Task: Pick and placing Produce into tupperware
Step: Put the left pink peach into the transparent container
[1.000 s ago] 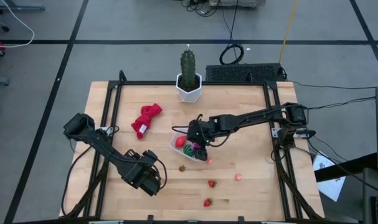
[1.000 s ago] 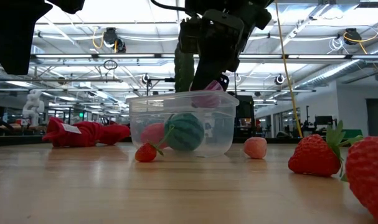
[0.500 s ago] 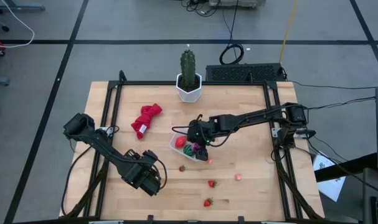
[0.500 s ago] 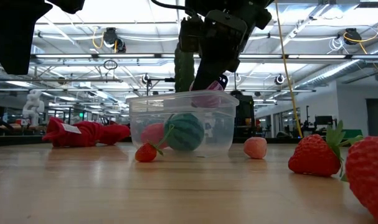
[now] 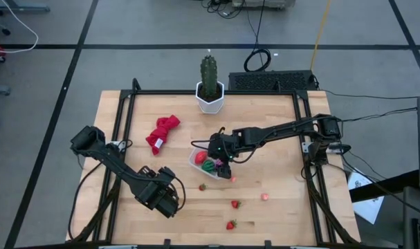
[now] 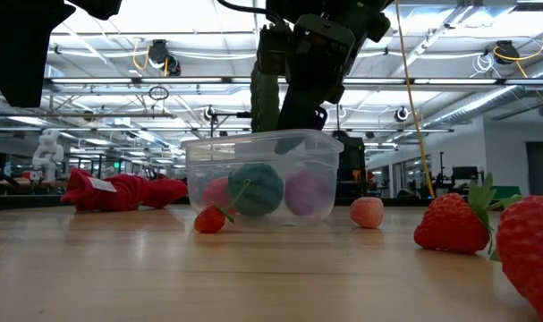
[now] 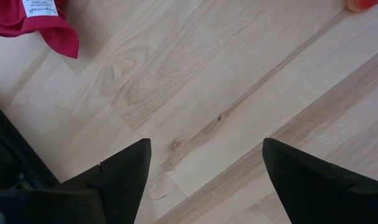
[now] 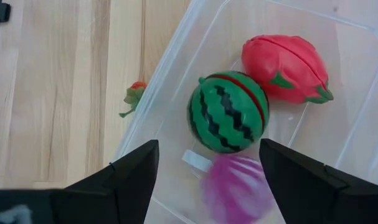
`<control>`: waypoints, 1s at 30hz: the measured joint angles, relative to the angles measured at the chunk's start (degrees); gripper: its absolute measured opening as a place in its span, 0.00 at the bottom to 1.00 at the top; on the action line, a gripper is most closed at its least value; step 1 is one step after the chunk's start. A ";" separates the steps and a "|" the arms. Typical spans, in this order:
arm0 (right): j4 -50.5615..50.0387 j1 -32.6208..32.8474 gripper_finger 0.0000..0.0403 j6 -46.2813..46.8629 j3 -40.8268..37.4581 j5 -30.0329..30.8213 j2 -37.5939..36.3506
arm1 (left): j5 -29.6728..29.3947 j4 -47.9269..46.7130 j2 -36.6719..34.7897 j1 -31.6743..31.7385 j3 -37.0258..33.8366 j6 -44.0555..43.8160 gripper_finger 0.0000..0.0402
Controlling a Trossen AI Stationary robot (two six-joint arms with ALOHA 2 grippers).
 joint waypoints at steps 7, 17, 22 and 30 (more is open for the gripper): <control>0.65 0.00 0.68 -1.87 0.00 0.01 0.00 | 0.00 0.02 0.00 0.00 0.00 0.00 0.77; 2.69 0.86 0.68 -1.03 -0.02 -0.12 -6.20 | -0.02 -0.01 0.00 0.00 0.00 0.24 0.77; -0.37 3.90 0.68 0.12 -0.02 -0.19 -11.91 | 0.09 -0.01 0.00 0.00 0.00 0.25 0.77; -13.86 9.40 0.68 0.86 0.02 0.20 -17.20 | 0.46 0.39 0.00 0.00 0.00 -1.00 0.77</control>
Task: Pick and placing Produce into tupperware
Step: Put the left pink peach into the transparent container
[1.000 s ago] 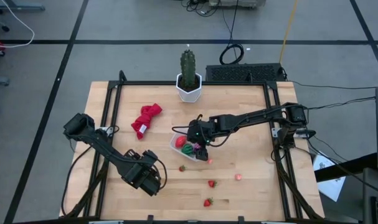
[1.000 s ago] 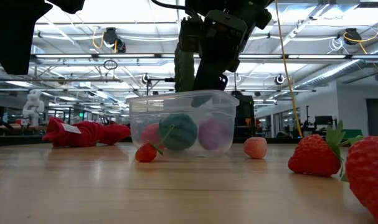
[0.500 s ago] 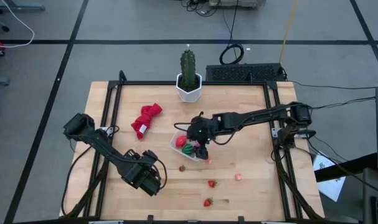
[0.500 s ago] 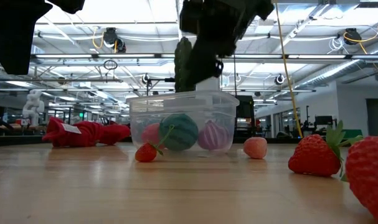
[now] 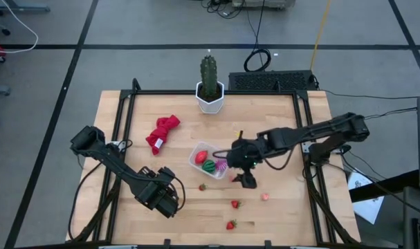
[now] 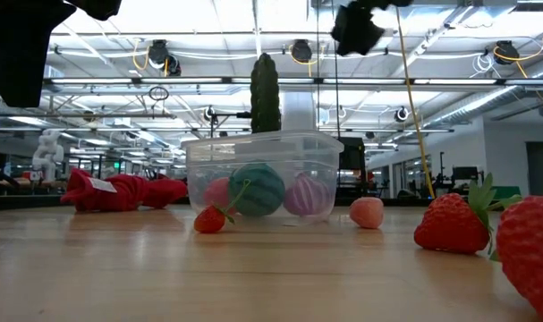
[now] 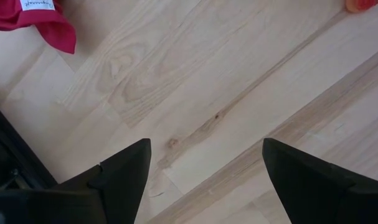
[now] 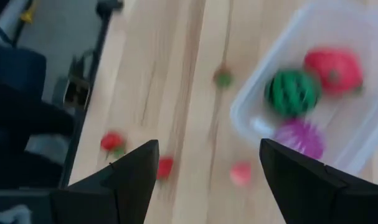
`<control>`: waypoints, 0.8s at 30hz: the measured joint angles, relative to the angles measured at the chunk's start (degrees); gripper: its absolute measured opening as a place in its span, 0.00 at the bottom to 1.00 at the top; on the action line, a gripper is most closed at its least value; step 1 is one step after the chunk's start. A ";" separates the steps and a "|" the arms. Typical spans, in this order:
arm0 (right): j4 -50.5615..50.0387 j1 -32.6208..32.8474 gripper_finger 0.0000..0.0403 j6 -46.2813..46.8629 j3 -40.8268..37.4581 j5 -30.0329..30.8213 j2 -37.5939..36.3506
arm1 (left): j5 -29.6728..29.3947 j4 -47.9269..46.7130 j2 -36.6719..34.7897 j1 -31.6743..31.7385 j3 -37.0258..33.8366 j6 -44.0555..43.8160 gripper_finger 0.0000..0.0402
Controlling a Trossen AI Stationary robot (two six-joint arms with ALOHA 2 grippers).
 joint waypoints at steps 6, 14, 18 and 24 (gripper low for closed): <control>0.63 3.24 0.68 2.57 -5.71 2.95 0.09 | 0.00 0.03 0.00 0.00 0.00 -0.05 0.77; 11.08 2.62 0.68 11.62 -17.60 2.98 0.04 | 0.03 0.61 0.00 0.04 0.00 -0.42 0.77; 14.86 2.25 0.68 15.29 -21.29 2.91 0.04 | 0.06 0.66 0.00 0.04 0.00 -0.42 0.77; 21.45 2.18 0.68 20.10 -24.16 2.87 0.09 | 0.07 0.68 0.00 0.04 0.00 -0.62 0.77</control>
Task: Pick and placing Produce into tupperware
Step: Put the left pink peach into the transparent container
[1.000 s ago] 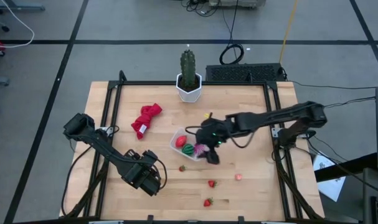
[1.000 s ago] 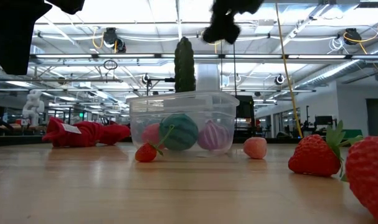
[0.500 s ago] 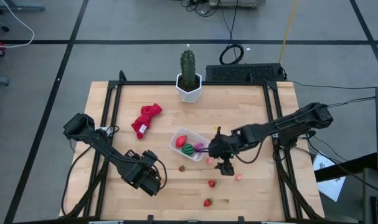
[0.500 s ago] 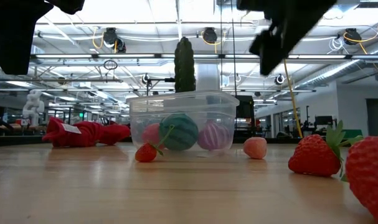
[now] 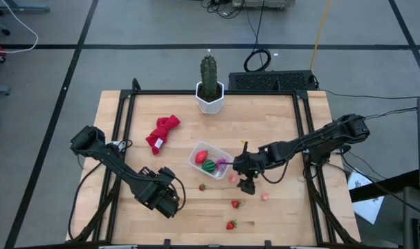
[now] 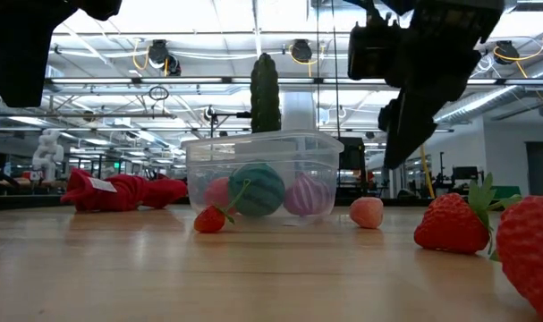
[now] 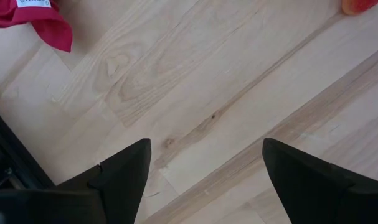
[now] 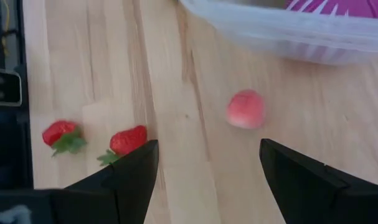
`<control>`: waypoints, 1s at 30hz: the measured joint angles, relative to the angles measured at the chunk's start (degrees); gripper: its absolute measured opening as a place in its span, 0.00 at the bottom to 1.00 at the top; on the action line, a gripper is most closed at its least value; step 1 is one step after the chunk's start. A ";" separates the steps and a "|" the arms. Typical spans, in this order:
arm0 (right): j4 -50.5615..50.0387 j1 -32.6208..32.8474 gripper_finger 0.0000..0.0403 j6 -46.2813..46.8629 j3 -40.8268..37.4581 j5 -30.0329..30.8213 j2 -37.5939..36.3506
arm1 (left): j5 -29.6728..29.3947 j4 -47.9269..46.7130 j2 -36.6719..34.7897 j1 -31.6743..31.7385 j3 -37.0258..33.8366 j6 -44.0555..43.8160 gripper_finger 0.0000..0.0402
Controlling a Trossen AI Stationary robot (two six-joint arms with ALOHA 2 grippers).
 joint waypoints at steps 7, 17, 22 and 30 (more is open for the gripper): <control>4.19 -0.15 0.68 0.08 -0.07 0.09 0.00 | 0.02 -0.03 0.00 0.00 0.00 0.02 0.77; -1.53 -0.22 0.68 -3.86 0.62 -0.21 -0.44 | 0.16 -0.07 0.00 -0.03 0.00 0.04 0.77; -4.10 -0.24 0.68 -1.17 0.68 -0.81 -0.71 | 0.48 -0.07 0.00 -0.15 0.00 0.07 0.77; -20.45 1.48 0.68 -6.25 12.82 -5.93 -3.63 | 0.50 -0.71 0.00 -0.15 0.00 0.83 0.77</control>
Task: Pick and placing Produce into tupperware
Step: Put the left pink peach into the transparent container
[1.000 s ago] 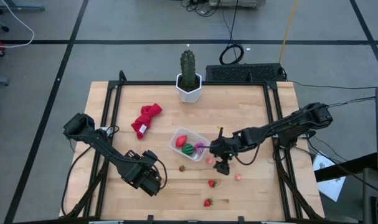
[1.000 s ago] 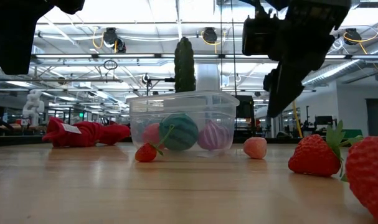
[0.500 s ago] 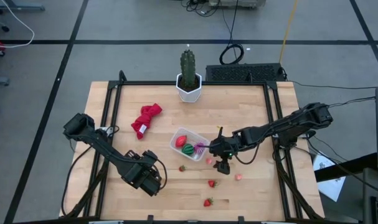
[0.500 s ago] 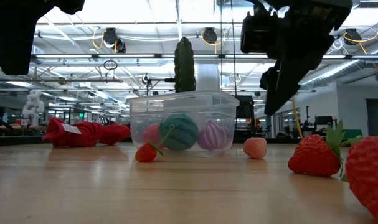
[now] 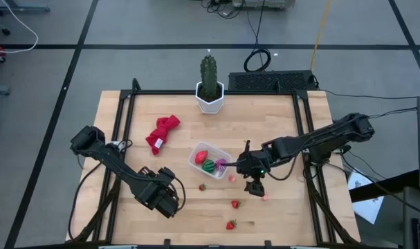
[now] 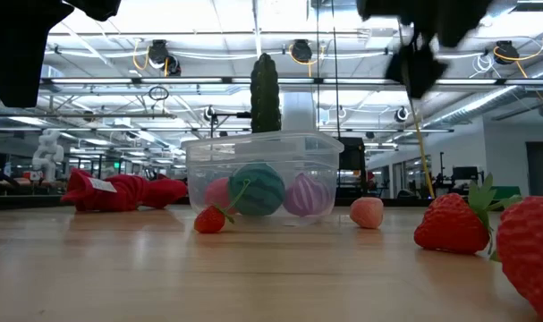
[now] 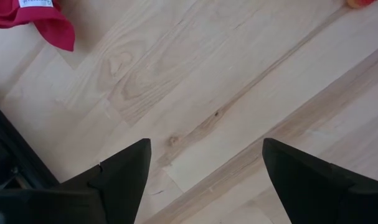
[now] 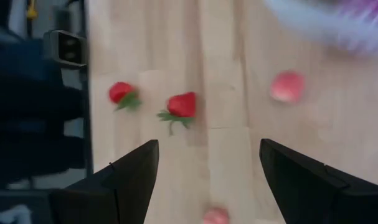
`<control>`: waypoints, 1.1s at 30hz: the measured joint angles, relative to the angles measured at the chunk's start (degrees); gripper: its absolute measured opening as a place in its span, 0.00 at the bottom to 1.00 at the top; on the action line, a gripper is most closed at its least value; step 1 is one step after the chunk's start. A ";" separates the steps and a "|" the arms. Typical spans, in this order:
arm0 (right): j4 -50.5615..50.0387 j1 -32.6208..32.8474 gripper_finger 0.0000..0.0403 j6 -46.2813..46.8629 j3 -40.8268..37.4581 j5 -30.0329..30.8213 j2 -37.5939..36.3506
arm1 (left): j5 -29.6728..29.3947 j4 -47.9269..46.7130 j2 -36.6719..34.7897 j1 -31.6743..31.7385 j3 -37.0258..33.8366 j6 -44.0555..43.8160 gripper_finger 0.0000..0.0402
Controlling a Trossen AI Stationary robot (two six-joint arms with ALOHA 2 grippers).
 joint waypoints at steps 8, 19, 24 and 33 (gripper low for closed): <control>-18.67 -0.38 0.68 -4.09 20.61 6.09 1.58 | 0.02 -0.87 -0.02 0.00 -0.02 -0.46 0.77; -32.91 -3.35 0.67 -1.73 21.09 10.93 16.43 | 3.04 -6.68 -0.02 -0.43 -0.02 -5.44 0.77; -23.76 -1.65 0.68 -3.56 21.09 10.61 19.08 | 3.06 -6.59 -0.02 -1.13 -0.02 -6.03 0.77; -15.84 -0.08 0.68 -0.94 19.91 12.25 19.34 | 3.08 -6.63 -0.02 -2.62 -0.02 -8.06 0.77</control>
